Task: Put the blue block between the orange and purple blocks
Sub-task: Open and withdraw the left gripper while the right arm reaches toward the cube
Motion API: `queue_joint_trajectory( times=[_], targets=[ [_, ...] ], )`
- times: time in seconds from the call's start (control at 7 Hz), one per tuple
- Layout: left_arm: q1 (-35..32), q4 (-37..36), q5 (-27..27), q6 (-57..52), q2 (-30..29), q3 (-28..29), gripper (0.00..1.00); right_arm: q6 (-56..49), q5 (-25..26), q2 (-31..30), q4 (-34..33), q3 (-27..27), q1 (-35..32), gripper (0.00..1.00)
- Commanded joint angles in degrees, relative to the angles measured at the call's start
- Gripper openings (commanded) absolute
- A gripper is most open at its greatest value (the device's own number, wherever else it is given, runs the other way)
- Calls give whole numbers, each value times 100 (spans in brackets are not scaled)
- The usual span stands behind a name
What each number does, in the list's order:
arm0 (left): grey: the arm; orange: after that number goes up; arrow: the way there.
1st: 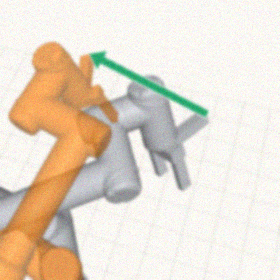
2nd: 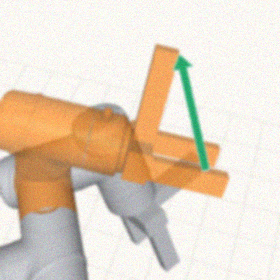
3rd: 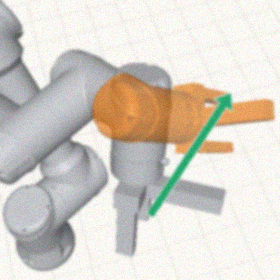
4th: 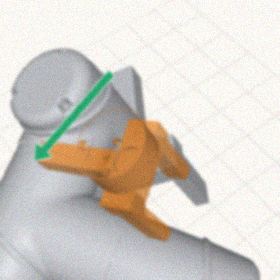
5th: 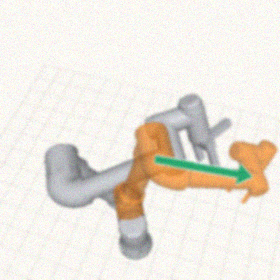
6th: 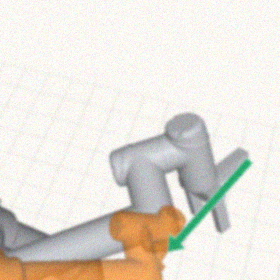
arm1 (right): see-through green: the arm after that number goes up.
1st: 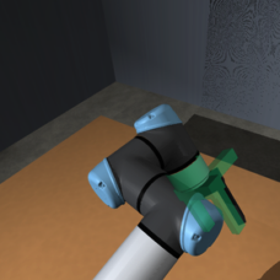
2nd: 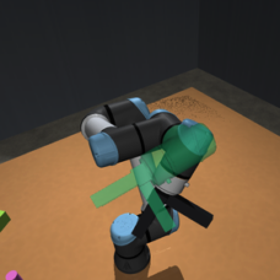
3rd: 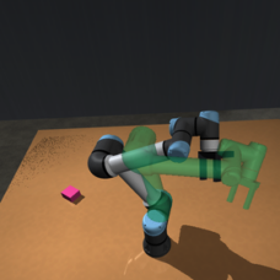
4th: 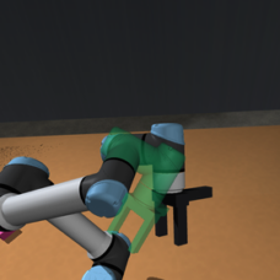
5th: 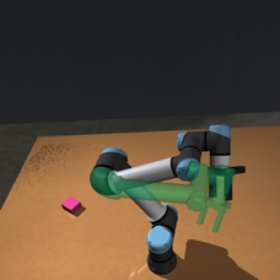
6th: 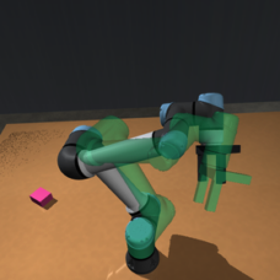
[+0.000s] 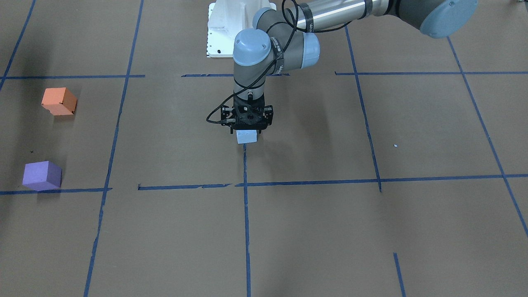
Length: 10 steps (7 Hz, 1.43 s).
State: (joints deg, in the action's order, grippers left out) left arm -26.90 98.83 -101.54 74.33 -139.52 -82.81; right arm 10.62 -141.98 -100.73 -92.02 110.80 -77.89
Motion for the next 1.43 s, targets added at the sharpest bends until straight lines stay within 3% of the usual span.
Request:
queue_joint_trajectory(
  times=[0.0,0.29,0.57,0.71,1.0,1.29],
  targets=[
    [-340,31,2,20,187,-916,100,1417,12,551,8,405,727,100],
    [-709,14,-129,-41,1141,-2268,100,3237,230,1718,0,486,1666,100],
    [-1786,13,-1695,-642,2074,-2992,100,5114,1674,2930,-9,364,3262,100],
    [-2219,13,-2033,-1500,2774,-3361,100,6091,2395,3580,-26,267,3906,100],
    [-2904,22,-2194,-3328,3936,-3566,100,6890,3207,4942,-44,-843,4604,100],
    [-3522,22,-2581,-4248,4432,-3549,100,6848,3413,5335,-35,-1376,4791,100]
  ],
)
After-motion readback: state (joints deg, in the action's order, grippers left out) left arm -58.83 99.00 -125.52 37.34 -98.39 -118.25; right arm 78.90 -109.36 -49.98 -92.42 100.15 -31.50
